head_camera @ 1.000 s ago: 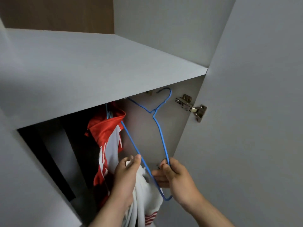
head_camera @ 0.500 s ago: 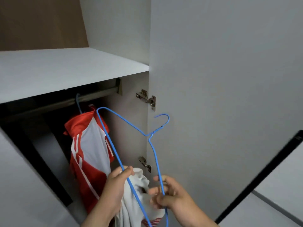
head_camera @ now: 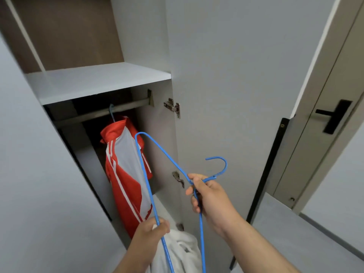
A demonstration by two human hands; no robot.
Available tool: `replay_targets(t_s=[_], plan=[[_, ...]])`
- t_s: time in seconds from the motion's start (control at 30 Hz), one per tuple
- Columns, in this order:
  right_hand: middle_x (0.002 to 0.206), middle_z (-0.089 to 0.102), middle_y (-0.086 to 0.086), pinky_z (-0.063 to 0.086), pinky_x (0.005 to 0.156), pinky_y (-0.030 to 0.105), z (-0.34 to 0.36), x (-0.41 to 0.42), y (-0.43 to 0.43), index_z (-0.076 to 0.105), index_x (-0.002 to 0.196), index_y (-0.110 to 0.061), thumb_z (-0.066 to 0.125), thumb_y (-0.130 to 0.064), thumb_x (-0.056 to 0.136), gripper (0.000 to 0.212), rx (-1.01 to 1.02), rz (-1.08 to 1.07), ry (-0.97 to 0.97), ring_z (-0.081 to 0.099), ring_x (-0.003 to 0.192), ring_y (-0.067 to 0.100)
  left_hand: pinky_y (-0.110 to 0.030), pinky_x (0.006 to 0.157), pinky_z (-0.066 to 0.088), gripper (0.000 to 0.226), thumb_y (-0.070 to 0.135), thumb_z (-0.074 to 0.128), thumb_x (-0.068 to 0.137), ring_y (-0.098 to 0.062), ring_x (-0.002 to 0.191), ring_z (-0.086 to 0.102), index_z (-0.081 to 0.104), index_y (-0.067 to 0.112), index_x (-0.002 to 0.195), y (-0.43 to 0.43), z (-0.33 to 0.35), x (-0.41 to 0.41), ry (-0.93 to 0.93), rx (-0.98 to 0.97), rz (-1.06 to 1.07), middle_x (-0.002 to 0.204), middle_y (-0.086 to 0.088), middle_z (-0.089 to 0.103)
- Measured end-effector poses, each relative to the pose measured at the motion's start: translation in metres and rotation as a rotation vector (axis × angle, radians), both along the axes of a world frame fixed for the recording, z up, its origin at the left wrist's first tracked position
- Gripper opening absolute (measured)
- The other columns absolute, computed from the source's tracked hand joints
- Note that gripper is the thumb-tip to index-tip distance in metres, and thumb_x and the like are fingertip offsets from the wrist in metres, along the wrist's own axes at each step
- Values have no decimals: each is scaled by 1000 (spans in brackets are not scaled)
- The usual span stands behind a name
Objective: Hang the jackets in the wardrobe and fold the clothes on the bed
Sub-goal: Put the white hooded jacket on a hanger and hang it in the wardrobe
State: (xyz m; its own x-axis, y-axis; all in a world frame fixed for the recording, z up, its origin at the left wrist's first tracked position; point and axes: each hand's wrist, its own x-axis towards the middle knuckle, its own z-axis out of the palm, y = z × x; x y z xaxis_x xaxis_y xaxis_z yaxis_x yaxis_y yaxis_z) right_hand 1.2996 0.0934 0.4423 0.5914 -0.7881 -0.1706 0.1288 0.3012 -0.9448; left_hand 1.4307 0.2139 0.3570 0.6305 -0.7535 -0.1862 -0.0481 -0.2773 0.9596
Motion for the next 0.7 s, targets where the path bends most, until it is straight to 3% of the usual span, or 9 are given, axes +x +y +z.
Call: replay_targets(t_s=[0.13, 0.2, 0.33, 0.4, 0.5, 0.6, 0.7], plan=[[66, 59, -1, 25, 42, 22, 0, -17, 12, 65, 101, -14, 44, -17, 104, 22, -49, -57, 7, 30, 43, 11, -27, 66, 39, 27, 29, 73, 78, -8, 61, 53, 65, 18, 54, 16, 9, -13, 42, 12, -42, 60, 2, 57], [66, 61, -3, 25, 40, 20, 0, -29, 17, 67, 100, -15, 47, -16, 103, 19, -97, -85, 29, 30, 42, 10, -27, 63, 39, 20, 23, 66, 69, -13, 61, 54, 64, 14, 51, 21, 16, -15, 123, -26, -21, 60, -6, 58], [74, 65, -3, 34, 48, 13, -12, -45, 38, 69, 94, -18, 55, -15, 98, 15, -252, -82, 162, 42, 46, 2, -32, 61, 34, 29, -6, 47, 78, -26, 66, 48, 63, 3, 56, 25, 21, -15, 341, -125, 50, 62, -15, 55], [73, 61, -1, 35, 52, 15, -24, -44, 56, 68, 82, -14, 59, -16, 97, 17, -303, -62, 227, 44, 51, 2, -32, 60, 37, 14, -3, 49, 74, -27, 63, 52, 60, -1, 66, 26, 30, -24, 462, -202, 36, 63, -17, 54], [62, 54, -4, 36, 52, 20, -40, -40, 86, 68, 73, -19, 62, -13, 94, 22, -264, 2, 255, 42, 53, 7, -31, 58, 49, 13, -1, 46, 88, -27, 57, 61, 57, -2, 80, 29, 40, -39, 603, -275, 17, 66, -22, 59], [65, 53, -2, 41, 58, 29, -51, -43, 104, 69, 81, -16, 61, -19, 94, 16, -248, -15, 258, 45, 63, 14, -38, 46, 53, 15, 3, 41, 97, -34, 52, 63, 52, 1, 88, 35, 47, -54, 782, -314, -20, 66, -27, 61], [69, 59, -10, 43, 71, 27, -55, -52, 117, 77, 94, -27, 63, -19, 91, 16, -302, -80, 284, 49, 67, 6, -36, 44, 54, 15, 6, 40, 100, -34, 54, 67, 53, 2, 93, 40, 45, -71, 857, -326, -5, 70, -27, 65]])
